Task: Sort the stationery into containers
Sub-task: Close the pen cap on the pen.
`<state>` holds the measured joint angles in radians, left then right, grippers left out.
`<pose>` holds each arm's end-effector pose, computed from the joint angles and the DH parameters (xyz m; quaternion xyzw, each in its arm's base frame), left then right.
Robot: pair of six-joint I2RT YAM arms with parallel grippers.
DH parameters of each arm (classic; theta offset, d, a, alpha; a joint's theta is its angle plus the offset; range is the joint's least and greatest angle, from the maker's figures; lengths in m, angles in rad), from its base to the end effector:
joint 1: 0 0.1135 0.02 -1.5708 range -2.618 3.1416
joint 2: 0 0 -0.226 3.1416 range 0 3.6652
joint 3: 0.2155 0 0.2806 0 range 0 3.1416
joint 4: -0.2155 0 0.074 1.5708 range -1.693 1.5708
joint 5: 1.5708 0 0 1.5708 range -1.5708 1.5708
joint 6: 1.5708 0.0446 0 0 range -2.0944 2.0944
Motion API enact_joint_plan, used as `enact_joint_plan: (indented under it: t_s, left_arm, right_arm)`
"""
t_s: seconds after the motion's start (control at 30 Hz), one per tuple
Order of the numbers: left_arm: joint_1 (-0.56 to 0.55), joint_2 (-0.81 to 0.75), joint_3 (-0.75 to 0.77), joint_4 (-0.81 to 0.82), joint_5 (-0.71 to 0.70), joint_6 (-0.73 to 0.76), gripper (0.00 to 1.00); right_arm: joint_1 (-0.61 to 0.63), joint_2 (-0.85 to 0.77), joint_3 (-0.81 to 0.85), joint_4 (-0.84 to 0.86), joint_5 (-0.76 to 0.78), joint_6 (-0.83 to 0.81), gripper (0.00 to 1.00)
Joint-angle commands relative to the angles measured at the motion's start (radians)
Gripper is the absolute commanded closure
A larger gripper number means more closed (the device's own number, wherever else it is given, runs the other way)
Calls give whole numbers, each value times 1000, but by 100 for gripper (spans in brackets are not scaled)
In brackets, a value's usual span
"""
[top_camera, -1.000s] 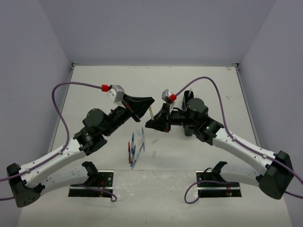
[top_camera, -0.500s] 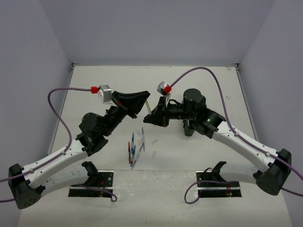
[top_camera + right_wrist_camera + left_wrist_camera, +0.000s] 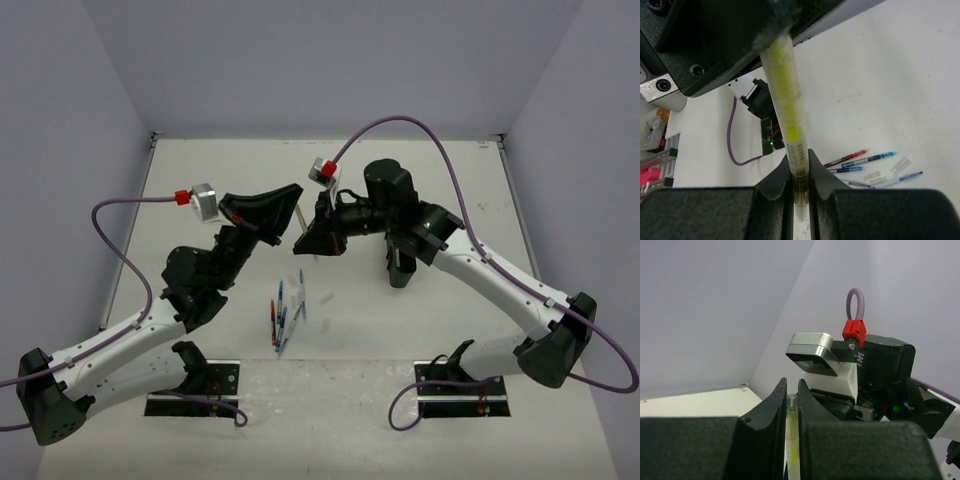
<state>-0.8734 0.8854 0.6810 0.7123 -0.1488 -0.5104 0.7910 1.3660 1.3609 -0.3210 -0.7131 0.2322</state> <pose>0.1725 -0.1956 0.3490 0.0282 0.5086 -0.5195 0.6860 0.2257 0.2697 0.3589 -0.4056 0.6758 0.5147 0.3375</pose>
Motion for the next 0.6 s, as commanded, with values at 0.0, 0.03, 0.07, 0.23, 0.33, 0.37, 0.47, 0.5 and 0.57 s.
enact_joint_plan:
  t_s: [0.0,0.03,0.07,0.23,0.33,0.37,0.47,0.5,0.57]
  left_arm:
    - [-64,22,8,-459,232,37,100]
    - [-64,23,54,-478,228,67,100]
    - [-64,25,90,-490,228,90,100]
    - [-64,66,209,-497,233,138,80]
    - [-65,88,267,-518,148,138,16]
    - [-64,96,295,-537,116,135,6]
    - [-64,129,376,-640,-72,111,0]
    - [-64,143,413,-689,-149,94,0]
    - [-63,168,515,-821,-309,25,0]
  right_arm:
    - [-73,-6,40,400,154,53,100]
    - [-74,-12,0,426,151,63,100]
    - [-75,-16,-36,447,149,75,100]
    - [-75,-28,-177,504,161,126,100]
    - [-78,-54,-238,505,231,130,100]
    - [-79,-66,-262,504,267,130,100]
    - [-89,-93,-326,489,366,130,100]
    - [-94,-104,-344,481,415,130,100]
    - [-114,-123,-378,460,545,134,100]
